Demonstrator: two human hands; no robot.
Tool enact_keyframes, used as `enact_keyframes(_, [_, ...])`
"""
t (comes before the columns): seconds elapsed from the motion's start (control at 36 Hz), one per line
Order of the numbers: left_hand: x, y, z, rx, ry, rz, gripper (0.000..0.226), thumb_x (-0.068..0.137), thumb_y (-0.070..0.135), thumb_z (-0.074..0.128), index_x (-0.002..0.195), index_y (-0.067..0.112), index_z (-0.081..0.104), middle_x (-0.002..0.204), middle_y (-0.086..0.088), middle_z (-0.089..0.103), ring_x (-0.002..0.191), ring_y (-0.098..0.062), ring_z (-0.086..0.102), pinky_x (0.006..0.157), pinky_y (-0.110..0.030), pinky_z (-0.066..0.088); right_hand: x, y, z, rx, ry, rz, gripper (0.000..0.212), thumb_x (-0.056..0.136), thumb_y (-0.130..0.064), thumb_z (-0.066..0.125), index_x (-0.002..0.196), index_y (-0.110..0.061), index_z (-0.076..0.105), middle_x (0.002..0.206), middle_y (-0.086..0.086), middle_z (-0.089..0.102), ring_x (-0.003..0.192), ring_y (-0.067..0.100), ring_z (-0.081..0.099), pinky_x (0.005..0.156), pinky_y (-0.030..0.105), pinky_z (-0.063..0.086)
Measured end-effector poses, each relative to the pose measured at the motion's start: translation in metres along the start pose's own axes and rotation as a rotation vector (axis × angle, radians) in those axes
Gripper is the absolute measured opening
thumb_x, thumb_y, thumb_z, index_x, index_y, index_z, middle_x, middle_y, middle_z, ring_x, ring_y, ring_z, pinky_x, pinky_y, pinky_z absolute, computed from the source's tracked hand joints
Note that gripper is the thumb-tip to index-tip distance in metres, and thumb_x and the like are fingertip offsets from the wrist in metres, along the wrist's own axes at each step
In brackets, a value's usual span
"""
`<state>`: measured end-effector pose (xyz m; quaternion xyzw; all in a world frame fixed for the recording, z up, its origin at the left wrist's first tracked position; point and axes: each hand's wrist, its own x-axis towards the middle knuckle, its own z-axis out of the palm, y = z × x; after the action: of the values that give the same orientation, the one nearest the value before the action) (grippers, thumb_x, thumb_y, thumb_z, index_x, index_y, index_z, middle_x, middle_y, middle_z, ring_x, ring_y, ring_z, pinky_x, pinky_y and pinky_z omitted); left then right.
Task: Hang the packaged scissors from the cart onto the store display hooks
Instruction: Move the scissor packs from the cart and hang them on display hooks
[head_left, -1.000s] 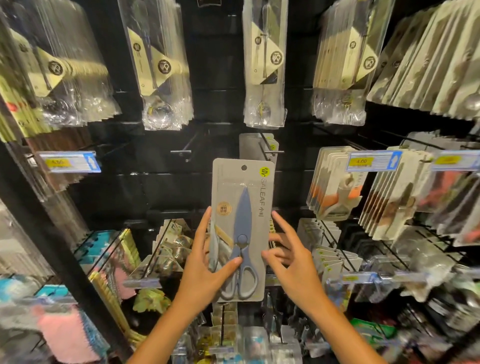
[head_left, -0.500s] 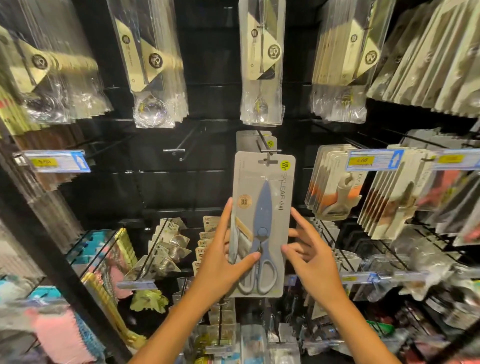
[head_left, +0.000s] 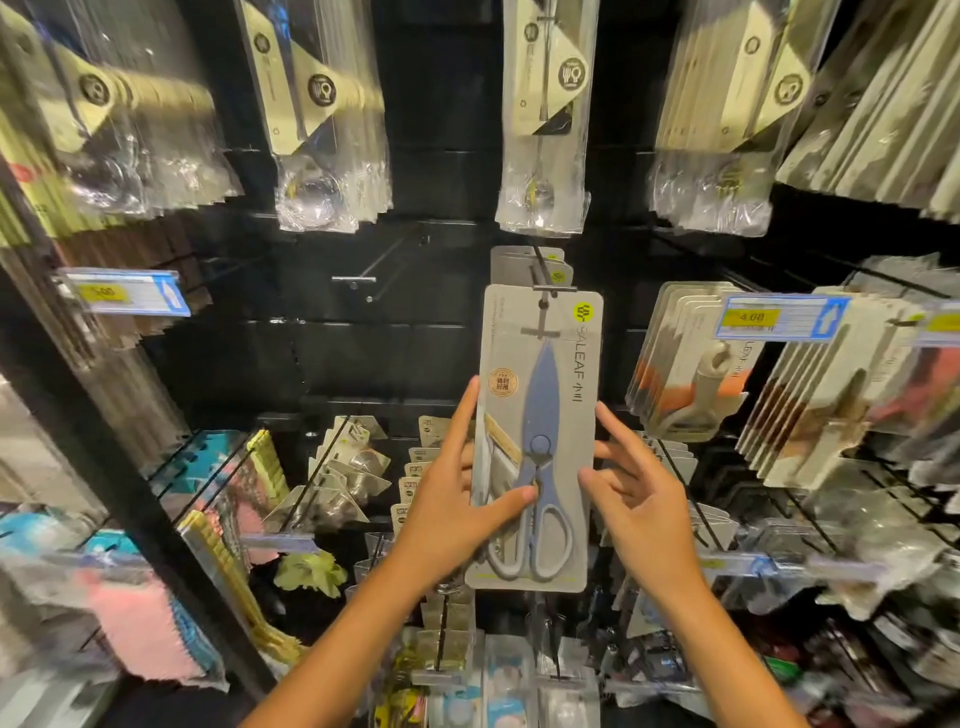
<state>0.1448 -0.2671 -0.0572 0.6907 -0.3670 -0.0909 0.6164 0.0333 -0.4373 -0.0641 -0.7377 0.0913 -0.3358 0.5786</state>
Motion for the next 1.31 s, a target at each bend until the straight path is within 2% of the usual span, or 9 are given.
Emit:
enact_keyframes(0.22, [0.009,-0.004,0.006,0.057,0.004,-0.058,0.108,0.086,0.025,0.082,0.155,0.057,0.005,0.157,0.027,0.037,0.138,-0.002,0.048,0.108,-0.046,0.050,0.012,0.019,-0.008,-0.084,-0.092,0.036,0.069,0.097,-0.013,0.065,0.150,-0.048,0.037,0.110,-0.010,0.071,0.097,0.016,0.073,0.092,0.047,0.058])
enact_keyframes(0.33, [0.017,-0.001,0.007,0.167,0.040,-0.060,0.102,0.089,0.032,0.077,0.156,0.055,0.004,0.156,0.035,0.030,0.142,0.008,0.037,0.117,-0.041,0.041,0.024,0.023,-0.007,-0.096,-0.213,0.038,0.080,0.096,-0.009,0.065,0.154,-0.046,0.025,0.131,-0.009,0.061,0.098,0.008,0.071,0.089,0.032,0.060])
enact_keyframes(0.56, [0.049,-0.006,0.000,0.231,-0.083,-0.141,0.103,0.094,0.033,0.070,0.155,0.054,-0.011,0.160,0.020,0.036,0.142,-0.004,0.042,0.117,-0.043,0.041,0.056,0.042,0.005,-0.121,-0.289,0.072,0.095,0.095,-0.022,0.069,0.157,-0.046,0.002,0.155,-0.019,0.038,0.127,-0.008,0.051,0.096,0.007,0.046])
enact_keyframes(0.72, [0.087,-0.032,-0.005,0.216,-0.165,-0.166,0.109,0.094,0.030,0.071,0.154,0.050,-0.019,0.163,0.007,0.034,0.143,-0.009,0.043,0.117,-0.038,0.040,0.083,0.054,0.014,-0.209,-0.228,0.080,0.097,0.093,-0.033,0.071,0.152,-0.059,-0.002,0.161,-0.012,0.031,0.142,0.010,0.042,0.115,0.044,0.042])
enact_keyframes(0.81, [0.113,-0.035,-0.008,0.219,-0.178,-0.183,0.112,0.091,0.037,0.073,0.153,0.053,-0.019,0.163,0.001,0.034,0.142,-0.020,0.047,0.115,-0.047,0.042,0.099,0.050,0.019,-0.222,-0.222,0.094,0.100,0.091,-0.031,0.073,0.155,-0.052,-0.001,0.160,-0.008,0.032,0.140,0.011,0.044,0.113,0.035,0.043])
enact_keyframes(0.92, [0.144,-0.032,-0.014,0.258,-0.197,-0.187,0.109,0.093,0.027,0.072,0.156,0.044,-0.016,0.165,0.002,0.030,0.144,-0.023,0.043,0.113,-0.035,0.039,0.123,0.039,0.024,-0.235,-0.243,0.070,0.095,0.091,-0.014,0.072,0.136,-0.063,0.004,0.143,-0.018,0.039,0.131,0.005,0.046,0.091,0.003,0.044])
enact_keyframes(1.06, [0.155,-0.046,-0.021,0.254,-0.206,-0.156,0.110,0.092,0.033,0.074,0.159,0.040,-0.013,0.167,0.006,0.022,0.149,-0.018,0.034,0.113,-0.030,0.034,0.137,0.041,0.028,-0.256,-0.284,0.098,0.095,0.091,-0.011,0.072,0.129,-0.066,0.005,0.131,-0.034,0.036,0.117,-0.008,0.049,0.082,0.001,0.044])
enact_keyframes(1.17, [0.153,-0.052,-0.025,0.214,-0.171,-0.148,0.099,0.093,0.027,0.074,0.156,0.048,0.000,0.162,0.002,0.035,0.145,-0.019,0.041,0.110,-0.029,0.040,0.137,0.047,0.027,-0.256,-0.259,0.183,0.100,0.089,-0.021,0.076,0.157,-0.043,0.007,0.143,-0.019,0.043,0.129,0.008,0.051,0.095,0.018,0.046])
enact_keyframes(1.31, [0.137,-0.055,-0.032,0.353,-0.096,-0.145,0.092,0.095,0.026,0.071,0.162,0.031,0.008,0.163,-0.005,0.030,0.150,-0.022,0.032,0.117,-0.035,0.032,0.129,0.052,0.016,-0.301,-0.188,0.213,0.088,0.088,-0.029,0.076,0.158,-0.031,0.022,0.158,-0.003,0.035,0.142,0.018,0.040,0.112,0.038,0.041])
